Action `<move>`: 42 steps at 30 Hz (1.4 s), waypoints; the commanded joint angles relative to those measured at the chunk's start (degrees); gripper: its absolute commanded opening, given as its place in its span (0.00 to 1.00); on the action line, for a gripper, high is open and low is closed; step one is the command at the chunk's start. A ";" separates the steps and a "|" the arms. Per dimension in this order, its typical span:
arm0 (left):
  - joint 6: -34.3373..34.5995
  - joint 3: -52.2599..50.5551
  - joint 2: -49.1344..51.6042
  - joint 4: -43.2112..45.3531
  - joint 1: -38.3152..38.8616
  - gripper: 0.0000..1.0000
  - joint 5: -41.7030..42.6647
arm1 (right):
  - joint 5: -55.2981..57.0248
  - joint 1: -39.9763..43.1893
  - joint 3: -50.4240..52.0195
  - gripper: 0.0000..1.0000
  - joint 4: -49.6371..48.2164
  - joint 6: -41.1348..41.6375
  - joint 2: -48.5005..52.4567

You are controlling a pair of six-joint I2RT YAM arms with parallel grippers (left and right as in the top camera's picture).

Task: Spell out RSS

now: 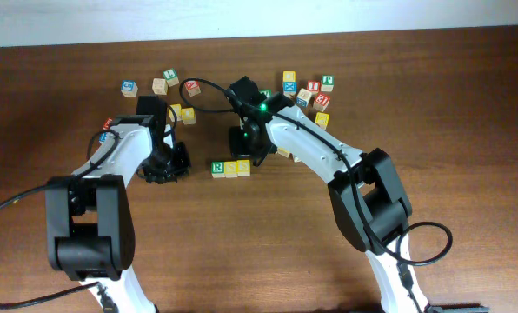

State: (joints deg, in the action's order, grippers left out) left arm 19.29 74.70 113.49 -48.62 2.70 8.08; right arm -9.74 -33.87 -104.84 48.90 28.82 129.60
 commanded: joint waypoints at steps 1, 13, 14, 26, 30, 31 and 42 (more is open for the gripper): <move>0.59 1.05 0.79 -0.11 -0.15 0.22 -0.66 | 1.40 -0.31 1.53 0.04 -0.39 1.68 1.40; 0.63 1.05 0.79 -0.11 -0.15 0.21 -0.66 | -0.13 -0.31 2.54 0.04 -0.94 1.70 1.40; 0.63 1.05 0.79 -0.13 -0.15 0.21 -0.63 | -0.15 -0.31 2.54 0.04 -0.98 1.70 1.40; 0.63 1.05 0.79 -0.11 -0.15 0.25 -0.63 | -1.20 -0.31 2.54 0.04 -1.22 1.70 1.40; 0.63 1.05 0.79 -0.11 -0.15 0.26 -0.61 | -1.42 -0.72 2.54 0.04 -1.18 1.73 1.40; 0.63 1.05 0.79 -0.13 -0.15 0.26 -0.61 | -1.40 -1.03 2.54 0.04 -1.18 1.70 1.40; 0.63 1.05 0.79 -0.35 -0.15 0.26 -0.61 | -1.14 -1.38 2.54 0.04 -1.22 1.70 1.40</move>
State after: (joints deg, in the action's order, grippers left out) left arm 19.31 74.72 113.49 -48.82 2.70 8.08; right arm -10.59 -34.98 -102.94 47.88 30.06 129.60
